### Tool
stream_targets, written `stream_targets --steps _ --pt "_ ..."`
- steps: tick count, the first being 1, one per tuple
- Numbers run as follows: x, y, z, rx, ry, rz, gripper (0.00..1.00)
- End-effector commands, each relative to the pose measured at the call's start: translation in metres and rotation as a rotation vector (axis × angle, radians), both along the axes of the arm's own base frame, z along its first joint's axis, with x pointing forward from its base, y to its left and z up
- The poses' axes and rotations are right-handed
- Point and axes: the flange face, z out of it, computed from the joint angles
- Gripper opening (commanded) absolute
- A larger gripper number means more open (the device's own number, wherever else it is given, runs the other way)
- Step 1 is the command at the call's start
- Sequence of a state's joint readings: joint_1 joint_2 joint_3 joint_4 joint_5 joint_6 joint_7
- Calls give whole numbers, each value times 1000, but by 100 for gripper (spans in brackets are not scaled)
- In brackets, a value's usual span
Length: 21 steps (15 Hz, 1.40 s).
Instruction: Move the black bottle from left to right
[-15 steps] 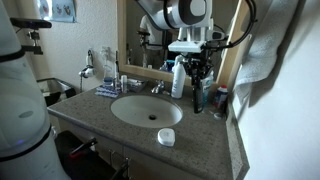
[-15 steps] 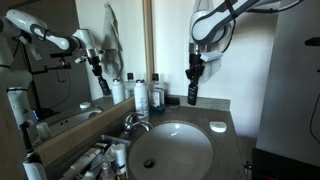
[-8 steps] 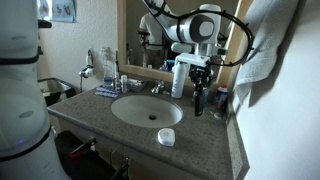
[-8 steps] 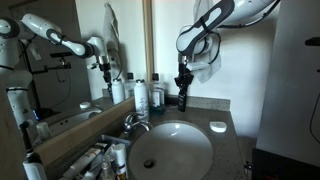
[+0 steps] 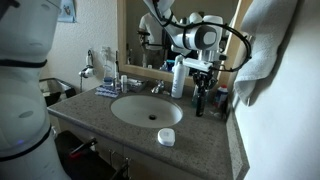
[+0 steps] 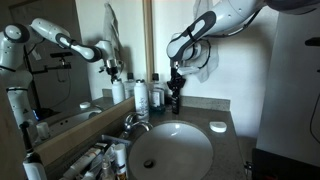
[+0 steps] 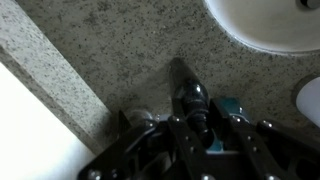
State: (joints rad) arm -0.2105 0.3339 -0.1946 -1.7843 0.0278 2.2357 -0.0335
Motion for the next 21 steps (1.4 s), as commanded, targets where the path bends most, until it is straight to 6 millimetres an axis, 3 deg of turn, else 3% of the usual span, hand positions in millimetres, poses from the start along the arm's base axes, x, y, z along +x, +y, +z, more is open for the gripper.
stream_targets --steps 1,2,3,5,10,12,15,19,21 --pt "9 -4 6 20 3 -12 14" --pt "9 -5 7 26 -1 -13 14" --pt "6 -7 6 26 2 -18 57" --pt "2 -9 5 25 12 -26 62" --pt "-5 -14 7 26 18 -35 100" --pt "-7 -10 13 32 16 -31 100" --pt "-14 11 27 24 64 -29 100" --pt "-29 63 52 15 131 26 100" --pt "-40 99 68 3 145 77 100"
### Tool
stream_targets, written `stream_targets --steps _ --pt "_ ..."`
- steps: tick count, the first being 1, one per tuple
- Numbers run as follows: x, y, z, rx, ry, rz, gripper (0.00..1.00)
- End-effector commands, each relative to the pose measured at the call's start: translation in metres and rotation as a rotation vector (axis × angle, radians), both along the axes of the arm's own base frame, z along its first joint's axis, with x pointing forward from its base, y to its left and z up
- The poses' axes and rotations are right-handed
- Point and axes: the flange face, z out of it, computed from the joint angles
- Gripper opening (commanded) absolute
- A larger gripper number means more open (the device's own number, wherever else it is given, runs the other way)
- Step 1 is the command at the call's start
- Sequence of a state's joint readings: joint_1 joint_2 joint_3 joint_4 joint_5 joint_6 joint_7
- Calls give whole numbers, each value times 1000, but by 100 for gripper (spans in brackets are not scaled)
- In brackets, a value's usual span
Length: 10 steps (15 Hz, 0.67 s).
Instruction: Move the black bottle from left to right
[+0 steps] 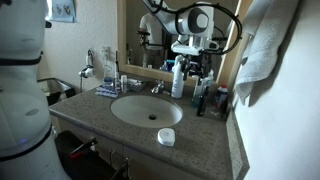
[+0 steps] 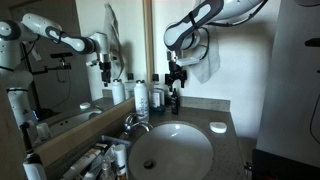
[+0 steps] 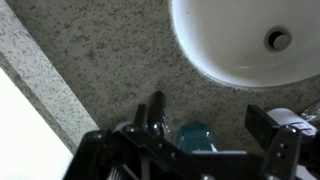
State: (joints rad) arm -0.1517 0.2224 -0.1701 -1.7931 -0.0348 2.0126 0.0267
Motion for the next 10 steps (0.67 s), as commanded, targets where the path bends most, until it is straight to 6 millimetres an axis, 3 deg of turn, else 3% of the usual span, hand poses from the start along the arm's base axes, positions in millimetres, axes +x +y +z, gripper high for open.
stream_targets --steps 1,6,10 --pt "-31 62 31 -17 24 67 100" --pt "-66 151 60 -56 2 200 100" --pt "-86 187 67 -56 -8 267 100"
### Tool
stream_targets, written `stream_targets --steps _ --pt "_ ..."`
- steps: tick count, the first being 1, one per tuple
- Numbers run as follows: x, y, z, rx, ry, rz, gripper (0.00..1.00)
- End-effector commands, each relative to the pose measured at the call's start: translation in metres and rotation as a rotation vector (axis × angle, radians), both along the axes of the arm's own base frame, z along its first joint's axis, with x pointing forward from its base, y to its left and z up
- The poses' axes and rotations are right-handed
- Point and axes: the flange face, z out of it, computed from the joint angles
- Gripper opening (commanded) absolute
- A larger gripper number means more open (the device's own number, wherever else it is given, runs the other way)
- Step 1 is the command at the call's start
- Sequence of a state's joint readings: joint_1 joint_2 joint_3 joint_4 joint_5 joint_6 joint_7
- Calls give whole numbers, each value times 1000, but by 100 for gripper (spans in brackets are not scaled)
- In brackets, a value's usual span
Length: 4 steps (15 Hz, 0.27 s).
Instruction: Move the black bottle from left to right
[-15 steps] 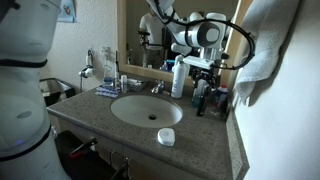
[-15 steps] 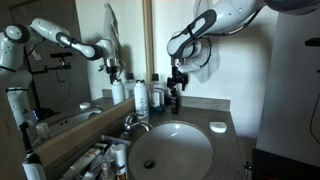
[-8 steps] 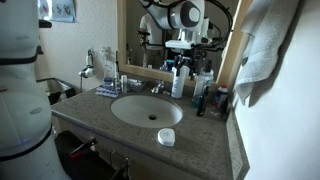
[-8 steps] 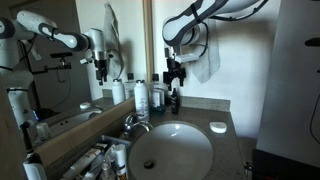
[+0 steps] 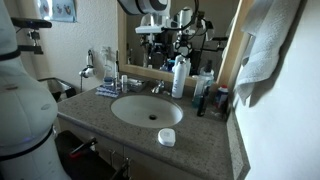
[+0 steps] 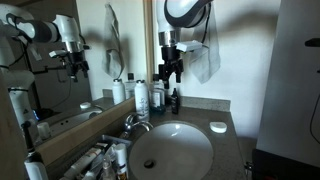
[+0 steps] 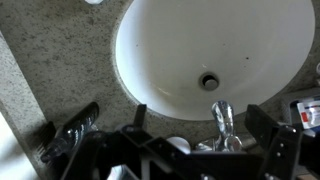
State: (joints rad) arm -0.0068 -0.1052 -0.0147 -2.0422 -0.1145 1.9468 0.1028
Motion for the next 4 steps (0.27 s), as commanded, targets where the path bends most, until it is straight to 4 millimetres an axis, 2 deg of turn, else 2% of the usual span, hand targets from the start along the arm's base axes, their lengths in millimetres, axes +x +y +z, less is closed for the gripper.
stream_targets --steps 1,4 --pt "-27 19 5 -15 -3 32 100" --pt "-36 26 3 -18 -1 47 100"
